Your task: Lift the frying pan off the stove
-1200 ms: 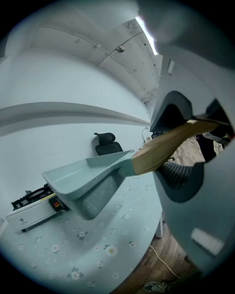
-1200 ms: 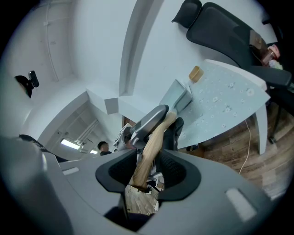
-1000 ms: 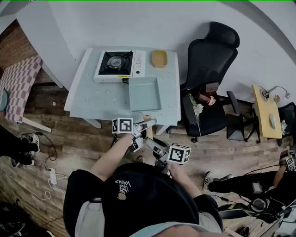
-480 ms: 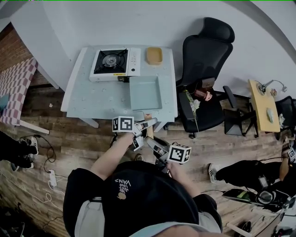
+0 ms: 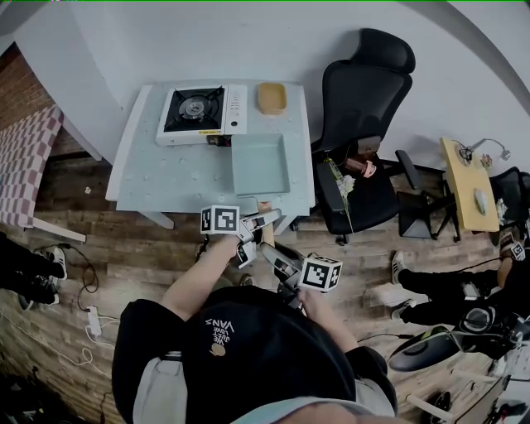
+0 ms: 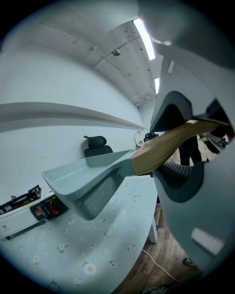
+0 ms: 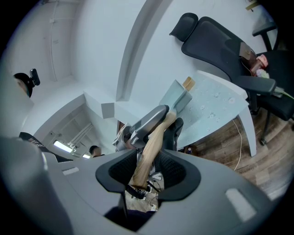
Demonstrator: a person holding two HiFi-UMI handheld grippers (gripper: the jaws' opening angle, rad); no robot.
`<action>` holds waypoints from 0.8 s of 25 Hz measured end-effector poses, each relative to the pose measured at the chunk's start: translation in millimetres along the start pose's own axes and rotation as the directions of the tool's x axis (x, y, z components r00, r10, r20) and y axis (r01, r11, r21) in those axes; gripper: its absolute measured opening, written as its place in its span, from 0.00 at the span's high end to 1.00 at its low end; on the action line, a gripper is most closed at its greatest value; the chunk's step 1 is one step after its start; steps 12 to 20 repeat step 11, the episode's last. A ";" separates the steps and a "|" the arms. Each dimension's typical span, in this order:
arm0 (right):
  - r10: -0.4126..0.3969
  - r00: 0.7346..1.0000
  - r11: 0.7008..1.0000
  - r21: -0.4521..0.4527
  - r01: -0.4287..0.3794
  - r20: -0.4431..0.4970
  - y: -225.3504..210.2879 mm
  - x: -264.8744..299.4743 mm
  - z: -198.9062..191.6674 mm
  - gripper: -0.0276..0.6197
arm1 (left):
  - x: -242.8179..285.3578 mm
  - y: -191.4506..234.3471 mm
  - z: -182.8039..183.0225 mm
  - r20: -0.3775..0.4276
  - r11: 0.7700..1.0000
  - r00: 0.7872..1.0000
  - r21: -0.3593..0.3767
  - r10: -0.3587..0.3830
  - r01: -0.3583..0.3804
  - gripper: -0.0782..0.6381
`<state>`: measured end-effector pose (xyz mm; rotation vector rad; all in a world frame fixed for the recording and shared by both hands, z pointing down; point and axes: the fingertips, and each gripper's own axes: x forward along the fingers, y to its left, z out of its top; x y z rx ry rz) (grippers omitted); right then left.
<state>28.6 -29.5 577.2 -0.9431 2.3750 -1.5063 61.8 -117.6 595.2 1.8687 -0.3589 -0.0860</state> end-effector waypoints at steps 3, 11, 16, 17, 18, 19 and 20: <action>-0.001 1.000 1.000 -0.002 0.001 0.003 0.9 0.4 0.9 0.71 | 0.5 -0.8 0.5 -0.005 1.000 1.000 0.002 -0.001 0.001 0.61; -0.005 1.000 1.000 -0.010 0.005 0.000 2.2 -0.7 1.9 0.71 | 0.5 -3.9 1.9 -0.007 1.000 1.000 0.008 -0.005 0.005 0.61; -0.005 1.000 1.000 -0.010 0.005 0.000 2.2 -0.7 1.9 0.71 | 0.5 -3.9 1.9 -0.007 1.000 1.000 0.008 -0.005 0.005 0.61; -0.005 1.000 1.000 -0.010 0.005 0.000 2.2 -0.7 1.9 0.71 | 0.5 -3.9 1.9 -0.007 1.000 1.000 0.008 -0.005 0.005 0.61; -0.005 1.000 1.000 -0.010 0.005 0.000 2.2 -0.7 1.9 0.71 | 0.5 -3.9 1.9 -0.007 1.000 1.000 0.008 -0.005 0.005 0.61; -0.005 1.000 1.000 -0.010 0.005 0.000 2.2 -0.7 1.9 0.71 | 0.5 -3.9 1.9 -0.007 1.000 1.000 0.008 -0.005 0.005 0.61; -0.005 1.000 1.000 -0.010 0.005 0.000 2.2 -0.7 1.9 0.71 | 0.5 -3.9 1.9 -0.007 1.000 1.000 0.008 -0.005 0.005 0.61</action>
